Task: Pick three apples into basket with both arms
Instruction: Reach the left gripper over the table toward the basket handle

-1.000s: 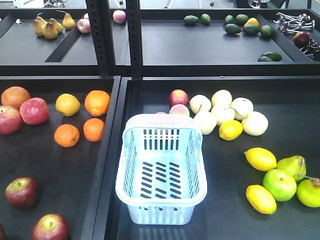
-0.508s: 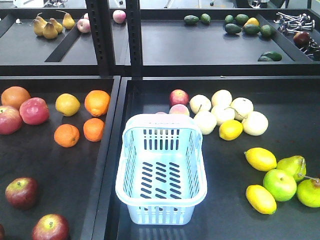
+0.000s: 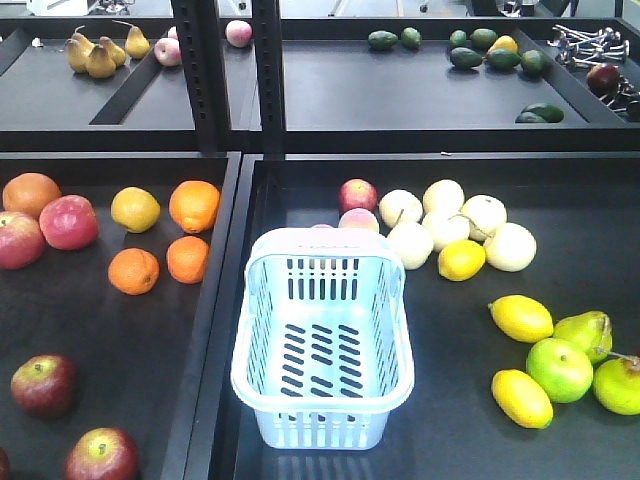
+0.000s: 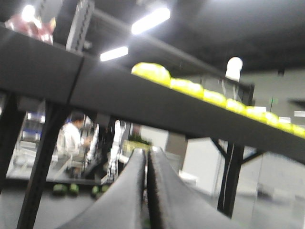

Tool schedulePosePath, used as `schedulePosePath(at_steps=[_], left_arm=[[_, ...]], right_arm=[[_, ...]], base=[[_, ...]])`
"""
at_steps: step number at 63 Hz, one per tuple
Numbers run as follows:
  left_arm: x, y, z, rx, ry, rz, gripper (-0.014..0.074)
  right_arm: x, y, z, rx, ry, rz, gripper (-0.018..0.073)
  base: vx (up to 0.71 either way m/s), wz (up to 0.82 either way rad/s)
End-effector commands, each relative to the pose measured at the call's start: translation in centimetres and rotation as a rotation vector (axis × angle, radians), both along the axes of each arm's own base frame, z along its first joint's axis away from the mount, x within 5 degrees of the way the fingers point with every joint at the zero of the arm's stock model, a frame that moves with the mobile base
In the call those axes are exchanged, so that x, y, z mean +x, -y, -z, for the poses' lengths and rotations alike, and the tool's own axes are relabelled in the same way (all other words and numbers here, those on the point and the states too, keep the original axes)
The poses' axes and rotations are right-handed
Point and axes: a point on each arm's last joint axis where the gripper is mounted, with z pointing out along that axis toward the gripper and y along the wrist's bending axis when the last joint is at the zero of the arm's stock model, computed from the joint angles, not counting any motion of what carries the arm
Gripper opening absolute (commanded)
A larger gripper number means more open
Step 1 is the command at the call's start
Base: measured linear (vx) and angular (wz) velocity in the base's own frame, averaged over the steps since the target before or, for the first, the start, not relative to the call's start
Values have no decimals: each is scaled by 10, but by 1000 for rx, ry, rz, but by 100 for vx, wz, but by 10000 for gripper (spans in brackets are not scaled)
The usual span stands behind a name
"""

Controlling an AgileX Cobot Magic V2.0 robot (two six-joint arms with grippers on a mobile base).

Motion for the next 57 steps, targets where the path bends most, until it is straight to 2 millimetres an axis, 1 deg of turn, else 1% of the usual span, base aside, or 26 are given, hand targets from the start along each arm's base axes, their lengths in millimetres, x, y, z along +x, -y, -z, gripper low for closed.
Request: schedulePosePath(at_steps=[1,10,15,20,25,33,41,48,52,57], left_arm=[[21,6,-12,68,-58,66,-6],[52,15,-16,254,-155,163,-4],[66,19,-19,361,-181,214,-2],[80,20,-24,433,-201,249,13],[91,21,-27,465,-215,274,45],[108,21,-33,482,-227,292,157],[121,20,-39,482,-231,293,353],[133,20,-42,486,-239,319,501],[139,22,-44,491,-239,352,547],[147,24,-47,513,-224,396,559]], right_arm=[[0,0,-3,-19,78,2,-4],[0,0,-3,-19,78,2,-4],[0,0,-3,-19,78,2,-4],[0,0,-3,-19,78,2,-4],[0,0,-3,-19,78,2,-4],[0,0,-3,-19,78,2,-4],[0,0,-3,-19,78,2,-4],[0,0,-3,-19,78,2,-4],[0,0,-3,-19,78,2,-4],[0,0,-3,-19,78,2,-4]], base=[[0,0],[0,0],[0,0],[0,0],[0,0],[0,0],[0,0],[0,0],[0,0],[0,0]])
